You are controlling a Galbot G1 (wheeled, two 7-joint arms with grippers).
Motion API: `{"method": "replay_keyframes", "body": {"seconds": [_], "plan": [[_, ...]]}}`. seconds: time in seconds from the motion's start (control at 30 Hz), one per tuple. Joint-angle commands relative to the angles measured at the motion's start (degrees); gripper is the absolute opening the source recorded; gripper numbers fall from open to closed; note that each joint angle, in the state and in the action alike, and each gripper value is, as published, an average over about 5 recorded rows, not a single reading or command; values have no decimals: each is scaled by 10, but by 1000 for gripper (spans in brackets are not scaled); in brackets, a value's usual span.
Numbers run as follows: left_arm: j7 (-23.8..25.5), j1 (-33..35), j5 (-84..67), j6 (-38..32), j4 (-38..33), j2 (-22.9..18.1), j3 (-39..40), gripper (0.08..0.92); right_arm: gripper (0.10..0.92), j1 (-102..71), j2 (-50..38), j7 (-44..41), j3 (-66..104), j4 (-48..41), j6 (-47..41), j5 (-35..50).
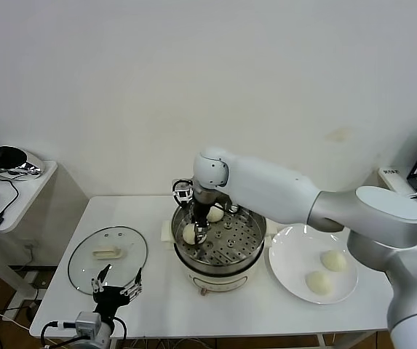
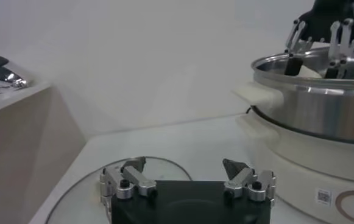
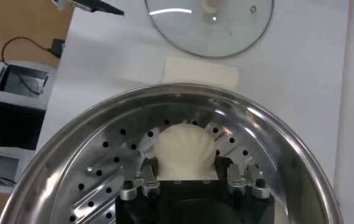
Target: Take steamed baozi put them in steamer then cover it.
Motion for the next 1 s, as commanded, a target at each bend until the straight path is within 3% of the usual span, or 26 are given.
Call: {"method": "replay_keyframes", "body": {"seconds": [0.03, 0.27, 0.37, 0.77, 1.0], "plan": [[0, -1, 0, 0, 3, -3, 3, 823, 604, -6, 3, 6, 5, 0, 1, -4], [0, 0, 1, 0, 3, -3, 5, 823, 785, 7, -19, 7, 5, 20, -1, 4], [1, 0, 1, 0, 2, -3, 7, 823, 817, 19, -45, 5, 7, 44, -3, 10], [4, -1, -9, 6, 9, 0, 3, 823, 823, 203, -299, -22, -24, 237, -2, 110], [5, -1, -14, 11, 13, 8, 1, 823, 823, 219, -461, -44, -71, 304, 24, 71]]}}
